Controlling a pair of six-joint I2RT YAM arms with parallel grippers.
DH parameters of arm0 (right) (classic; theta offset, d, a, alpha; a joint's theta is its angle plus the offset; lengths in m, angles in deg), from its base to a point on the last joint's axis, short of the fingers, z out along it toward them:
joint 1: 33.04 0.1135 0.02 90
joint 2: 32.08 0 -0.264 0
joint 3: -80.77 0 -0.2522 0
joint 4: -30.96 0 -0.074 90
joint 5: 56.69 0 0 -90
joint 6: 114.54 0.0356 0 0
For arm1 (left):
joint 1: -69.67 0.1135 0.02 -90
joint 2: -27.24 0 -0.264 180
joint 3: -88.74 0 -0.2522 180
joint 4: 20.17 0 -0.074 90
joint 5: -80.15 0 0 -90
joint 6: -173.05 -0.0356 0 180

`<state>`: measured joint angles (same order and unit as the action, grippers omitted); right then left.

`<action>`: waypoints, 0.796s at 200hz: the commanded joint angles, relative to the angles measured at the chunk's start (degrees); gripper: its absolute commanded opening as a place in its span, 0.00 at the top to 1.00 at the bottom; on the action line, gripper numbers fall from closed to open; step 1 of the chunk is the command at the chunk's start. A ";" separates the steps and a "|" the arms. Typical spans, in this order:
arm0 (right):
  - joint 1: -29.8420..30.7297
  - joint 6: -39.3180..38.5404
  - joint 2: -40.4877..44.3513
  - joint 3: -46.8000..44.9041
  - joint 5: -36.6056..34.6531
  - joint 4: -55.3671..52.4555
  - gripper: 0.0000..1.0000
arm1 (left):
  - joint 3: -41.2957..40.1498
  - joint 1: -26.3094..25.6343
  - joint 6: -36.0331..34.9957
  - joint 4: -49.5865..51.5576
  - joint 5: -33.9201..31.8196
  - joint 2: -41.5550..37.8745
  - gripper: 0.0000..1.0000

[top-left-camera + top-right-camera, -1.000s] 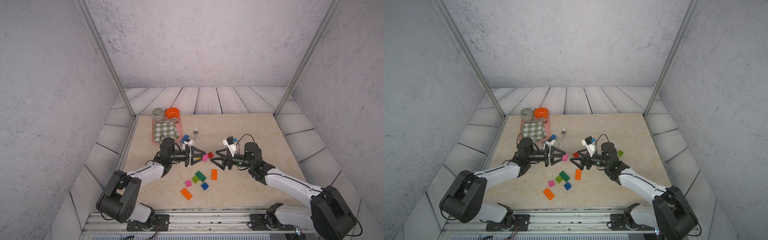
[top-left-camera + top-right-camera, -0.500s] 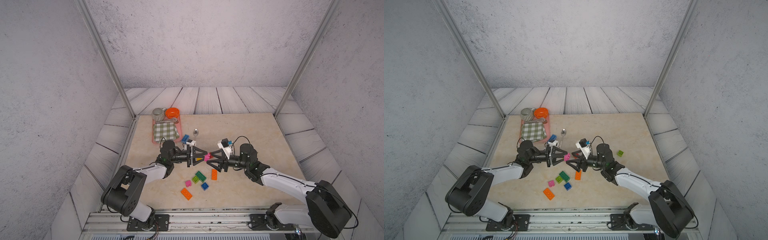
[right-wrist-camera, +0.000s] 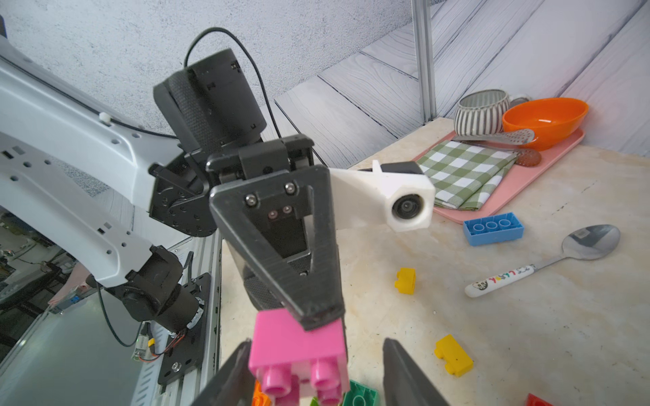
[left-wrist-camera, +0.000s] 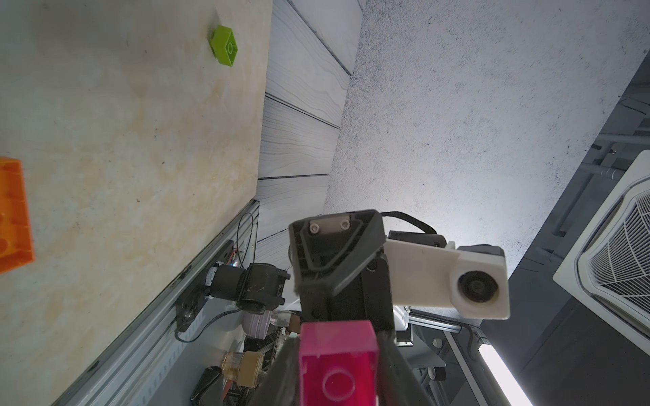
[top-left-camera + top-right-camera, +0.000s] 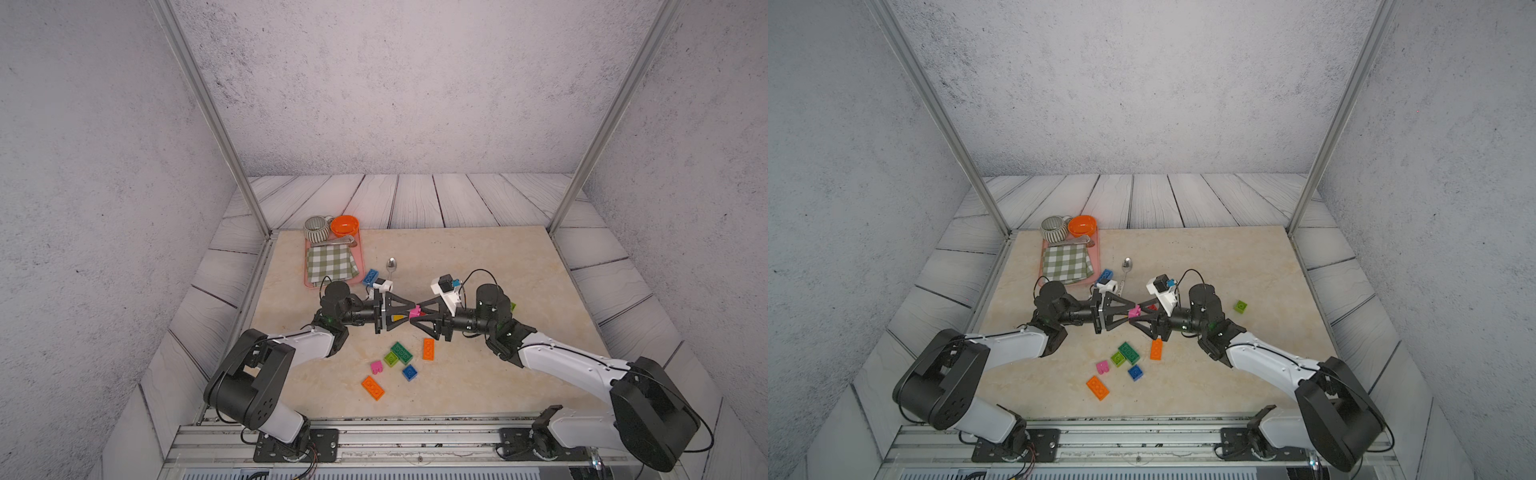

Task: Assemble the letter p with lego
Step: Pick up the lego brick from the center of the board, then assemble the lego brick with the lego brick.

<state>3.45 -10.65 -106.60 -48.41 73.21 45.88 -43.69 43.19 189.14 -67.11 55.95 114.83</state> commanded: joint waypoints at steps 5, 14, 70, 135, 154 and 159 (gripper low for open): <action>0.40 -0.53 0.00 1.77 -0.42 -0.99 0.51 | -0.62 -0.24 -0.03 -2.75 0.29 0.64 0.84; 0.34 -0.55 -0.09 2.00 -0.43 -1.33 0.61 | -0.61 -0.24 -0.04 -2.84 0.14 0.74 0.84; 0.20 -1.82 -1.45 8.26 -10.23 -17.90 0.80 | 3.43 5.37 -27.88 35.53 -4.33 -6.50 0.39; -0.65 -0.96 -25.02 40.64 -30.28 -68.09 0.83 | 10.02 10.70 -60.56 74.57 -39.48 -20.78 0.11; -0.63 0.19 -32.00 49.94 -35.47 -79.12 0.82 | 6.40 10.57 -62.17 72.69 -45.21 -23.81 0.10; -0.63 0.18 -33.95 52.35 -36.20 -81.96 0.82 | 5.35 10.57 -62.38 71.58 -46.21 -24.59 0.10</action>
<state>2.99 -11.79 -133.94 -4.68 46.17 -13.33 -34.18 53.79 134.30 0.34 21.77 92.82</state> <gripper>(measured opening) 0.345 0.893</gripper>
